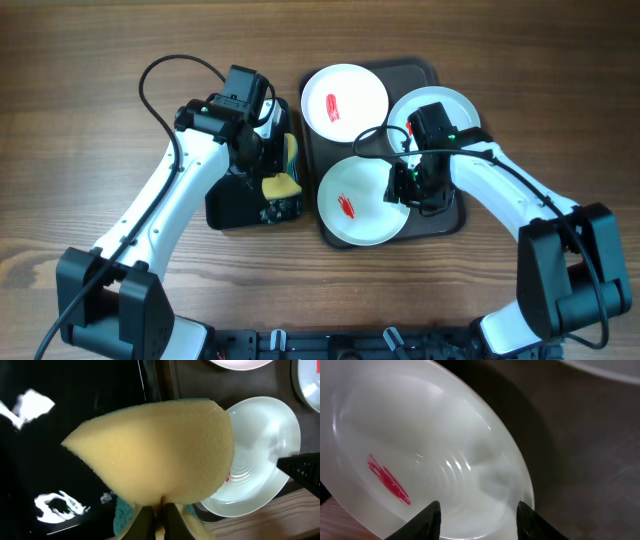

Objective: Clean dirty plates on tray and stack at the side
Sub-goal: 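Lift the white plate with the right gripper toward the tray's right side, then carry the sponge with the left gripper onto the held white plate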

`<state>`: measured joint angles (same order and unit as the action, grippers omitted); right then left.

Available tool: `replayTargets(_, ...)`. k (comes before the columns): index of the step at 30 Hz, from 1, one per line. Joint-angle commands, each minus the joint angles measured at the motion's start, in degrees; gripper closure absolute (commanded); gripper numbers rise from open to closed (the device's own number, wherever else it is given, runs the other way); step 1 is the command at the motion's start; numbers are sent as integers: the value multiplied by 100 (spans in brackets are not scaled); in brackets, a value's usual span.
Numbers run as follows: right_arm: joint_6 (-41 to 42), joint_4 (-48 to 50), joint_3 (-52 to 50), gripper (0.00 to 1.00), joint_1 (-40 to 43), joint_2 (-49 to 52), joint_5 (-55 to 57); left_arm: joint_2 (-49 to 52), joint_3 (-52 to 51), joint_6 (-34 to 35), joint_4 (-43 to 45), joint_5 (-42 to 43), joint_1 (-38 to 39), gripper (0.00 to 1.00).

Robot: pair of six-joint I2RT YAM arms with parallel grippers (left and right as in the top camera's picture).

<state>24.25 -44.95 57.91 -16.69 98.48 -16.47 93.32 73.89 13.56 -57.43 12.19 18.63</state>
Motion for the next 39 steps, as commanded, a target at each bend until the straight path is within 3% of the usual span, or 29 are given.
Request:
replayTargets(1, -133, 140, 85, 51, 28, 68, 96, -107, 103, -116, 81, 219, -9, 96)
replayTargets(6, -516, 256, 94, 54, 39, 61, -74, -107, 103, -92, 146, 323, -9, 96)
replayTargets(9, -695, 181, 168, 62, 160, 20, -205, -107, 103, -92, 146, 323, -9, 96)
replayTargets(18, -603, 94, 129, 52, 553, -225, -332, -107, 103, -94, 278, 428, 116, 96)
replayTargets(25, -479, 330, -219, 55, 553, -225, -15, -107, 103, -70, 407, 431, 380, 96)
replayTargets(31, -422, 713, -592, 66, 529, -223, -166, -107, 103, 138, 501, 431, 529, 96)
replayTargets(34, -326, 839, -704, 76, 529, -223, -164, -105, 103, 345, 627, 431, 592, 96)
replayTargets(37, -151, 868, -750, 93, 529, -223, -98, -87, 103, 413, 756, 431, 675, 96)
replayTargets(39, 179, 828, -754, 96, 529, -223, 136, -46, 103, 551, 800, 435, 717, 96)
